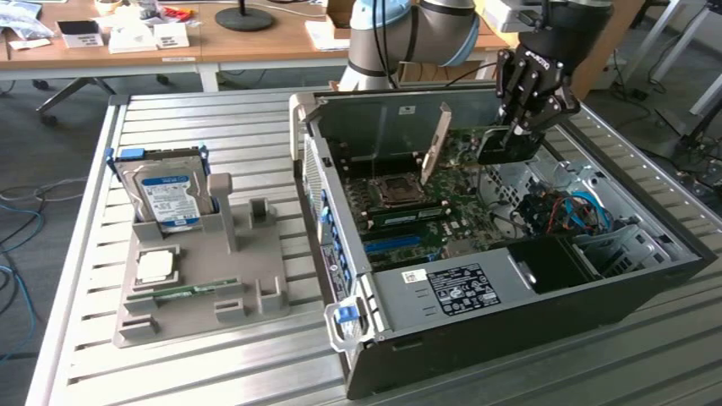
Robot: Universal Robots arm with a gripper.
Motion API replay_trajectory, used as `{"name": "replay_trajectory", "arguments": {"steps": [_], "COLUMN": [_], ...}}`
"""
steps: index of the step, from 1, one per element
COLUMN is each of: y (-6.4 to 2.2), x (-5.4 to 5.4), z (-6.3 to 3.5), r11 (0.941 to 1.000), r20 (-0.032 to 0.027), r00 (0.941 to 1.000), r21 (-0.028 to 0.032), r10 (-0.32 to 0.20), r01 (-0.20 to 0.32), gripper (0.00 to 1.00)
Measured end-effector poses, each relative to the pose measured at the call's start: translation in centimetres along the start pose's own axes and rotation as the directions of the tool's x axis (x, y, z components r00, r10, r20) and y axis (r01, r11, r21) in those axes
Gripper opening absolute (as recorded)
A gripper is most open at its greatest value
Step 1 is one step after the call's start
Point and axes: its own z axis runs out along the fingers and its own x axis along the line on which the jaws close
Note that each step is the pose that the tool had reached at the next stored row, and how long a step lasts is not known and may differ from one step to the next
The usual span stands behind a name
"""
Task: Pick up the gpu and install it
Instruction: 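Insert the gpu into the slot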
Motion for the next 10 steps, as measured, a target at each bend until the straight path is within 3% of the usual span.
{"name": "replay_trajectory", "arguments": {"steps": [10], "y": [0.05], "x": [0.01], "z": [0.22], "r11": [1.0000], "r20": [-0.0001], "r00": [1.0000], "r21": [0.0000], "r10": [0.000], "r01": [0.000], "gripper": [0.27]}}
